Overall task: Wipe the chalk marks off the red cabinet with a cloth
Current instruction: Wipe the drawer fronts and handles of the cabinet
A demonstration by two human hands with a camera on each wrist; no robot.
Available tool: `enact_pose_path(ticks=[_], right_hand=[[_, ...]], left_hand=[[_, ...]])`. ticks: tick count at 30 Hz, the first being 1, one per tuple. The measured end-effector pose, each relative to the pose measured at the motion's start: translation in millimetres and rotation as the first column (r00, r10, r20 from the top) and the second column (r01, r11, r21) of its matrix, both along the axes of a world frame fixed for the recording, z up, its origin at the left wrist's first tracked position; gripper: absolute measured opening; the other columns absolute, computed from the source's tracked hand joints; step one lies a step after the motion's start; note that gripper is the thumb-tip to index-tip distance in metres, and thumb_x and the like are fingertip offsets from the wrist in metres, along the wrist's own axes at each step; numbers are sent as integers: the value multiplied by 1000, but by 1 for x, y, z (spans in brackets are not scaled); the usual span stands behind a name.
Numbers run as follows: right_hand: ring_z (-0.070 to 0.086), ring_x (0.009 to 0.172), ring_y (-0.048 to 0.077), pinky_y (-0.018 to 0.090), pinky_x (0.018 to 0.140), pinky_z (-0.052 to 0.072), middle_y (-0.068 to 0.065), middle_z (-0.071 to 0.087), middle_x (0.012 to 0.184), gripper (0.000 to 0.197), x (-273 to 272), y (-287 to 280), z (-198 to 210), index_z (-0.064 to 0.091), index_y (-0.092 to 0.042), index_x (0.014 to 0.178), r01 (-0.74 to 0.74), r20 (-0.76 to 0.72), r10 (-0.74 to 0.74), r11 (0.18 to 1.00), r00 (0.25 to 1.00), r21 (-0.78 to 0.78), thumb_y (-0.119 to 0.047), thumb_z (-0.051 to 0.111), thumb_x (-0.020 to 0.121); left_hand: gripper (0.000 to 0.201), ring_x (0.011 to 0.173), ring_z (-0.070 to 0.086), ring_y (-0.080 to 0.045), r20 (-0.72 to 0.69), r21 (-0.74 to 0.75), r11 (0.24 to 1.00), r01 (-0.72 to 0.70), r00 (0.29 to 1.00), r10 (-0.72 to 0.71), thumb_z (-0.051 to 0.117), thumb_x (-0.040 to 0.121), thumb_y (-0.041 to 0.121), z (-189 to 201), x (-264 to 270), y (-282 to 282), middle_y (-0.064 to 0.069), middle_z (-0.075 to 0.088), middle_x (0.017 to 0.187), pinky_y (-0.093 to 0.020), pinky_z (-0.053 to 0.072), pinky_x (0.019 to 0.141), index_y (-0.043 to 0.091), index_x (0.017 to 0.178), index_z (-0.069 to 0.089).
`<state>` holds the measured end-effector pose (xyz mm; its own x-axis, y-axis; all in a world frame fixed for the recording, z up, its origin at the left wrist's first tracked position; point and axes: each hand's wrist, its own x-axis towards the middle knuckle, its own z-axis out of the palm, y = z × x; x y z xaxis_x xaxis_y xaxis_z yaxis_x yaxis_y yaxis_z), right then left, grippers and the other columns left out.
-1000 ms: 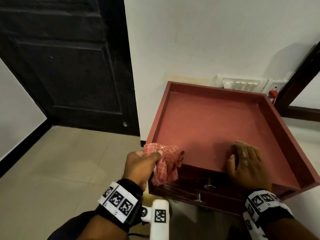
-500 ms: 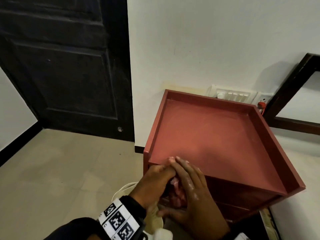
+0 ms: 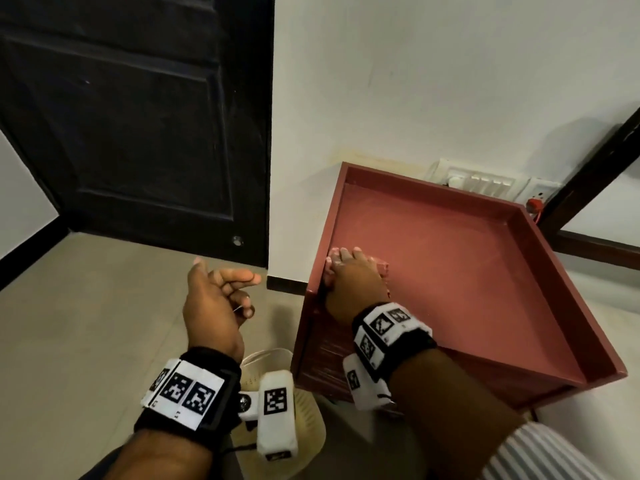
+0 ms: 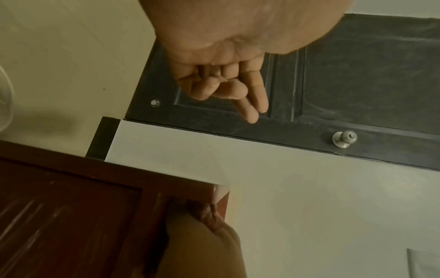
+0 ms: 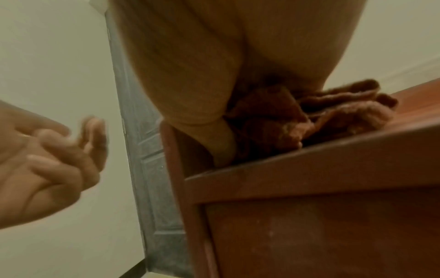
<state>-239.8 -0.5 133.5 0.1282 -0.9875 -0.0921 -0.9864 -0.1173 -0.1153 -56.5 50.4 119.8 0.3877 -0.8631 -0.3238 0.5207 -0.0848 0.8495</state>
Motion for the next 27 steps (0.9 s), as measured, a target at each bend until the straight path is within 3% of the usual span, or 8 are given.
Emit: enact_pose_path(ticks=[6, 9, 11, 14, 17, 20, 23, 27], right_hand=[[31, 145, 29, 47, 119, 26, 9, 38, 154, 57, 12, 75, -35, 39, -8, 148, -57, -16, 54, 975, 998, -217, -27, 37, 94], [47, 135, 28, 48, 107, 42, 11, 51, 145, 61, 9, 101, -50, 53, -9, 138, -136, -46, 128, 944, 991, -302, -29, 67, 82], [46, 136, 24, 45, 110, 38, 5, 51, 145, 77, 4, 114, -50, 54, -16, 138, -219, -63, 211, 950, 976, -220, -31, 83, 68], [44, 134, 17, 44, 116, 32, -6, 49, 142, 49, 0, 142, -67, 52, -32, 133, -299, 152, 286, 952, 946, 72, -18, 64, 87], [61, 100, 7, 31, 99, 49, -14, 63, 109, 25, -14, 170, -99, 65, -28, 110, -172, 514, -34, 921, 857, 349, -22, 62, 86], [70, 101, 21, 47, 100, 51, 3, 75, 105, 37, -37, 182, -106, 71, -18, 110, 134, 742, -570, 816, 352, 563, -26, 75, 75], [71, 93, 37, 59, 93, 51, 19, 74, 98, 17, -65, 173, -77, 73, -6, 104, 361, 803, -584, 727, -121, 583, -6, 69, 87], [72, 85, 34, 61, 79, 55, 19, 74, 94, 11, -110, 151, -38, 74, -14, 94, 589, 803, -505, 559, -317, 584, -10, 70, 85]], left_hand=[[71, 47, 52, -10, 40, 45, 999, 12, 999, -13, 23, 110, 55, -3, -6, -3, -3, 78, 71, -29, 41, 55, 13, 74, 67], [71, 50, 52, -12, 65, 62, 997, 36, 997, -40, 23, 111, 54, -3, -11, -2, -4, 78, 72, -29, 41, 56, 13, 74, 68], [71, 52, 53, -13, 92, 95, 994, 47, 994, -56, 23, 111, 54, -4, -14, 0, -7, 79, 78, -29, 43, 56, 12, 76, 68], [69, 57, 55, -15, 93, 152, 987, 58, 993, -72, 25, 111, 54, -8, -15, 2, -9, 78, 85, -29, 44, 57, 12, 78, 68], [59, 63, 56, -14, 163, 189, 977, 99, 978, -130, 31, 111, 49, -13, -17, 5, -6, 79, 90, -30, 46, 63, 14, 82, 69], [43, 64, 57, -13, 338, 156, 975, 160, 919, -205, 43, 110, 42, -16, -22, 6, -1, 78, 91, -31, 45, 65, 17, 87, 70], [38, 65, 58, -14, 421, 128, 967, 220, 871, -254, 49, 108, 42, -16, -25, 5, 2, 73, 84, -31, 45, 65, 19, 87, 69], [40, 64, 57, -13, 419, 124, 959, 255, 862, -284, 45, 110, 41, -15, -30, 1, 1, 70, 81, -31, 44, 64, 19, 86, 67]])
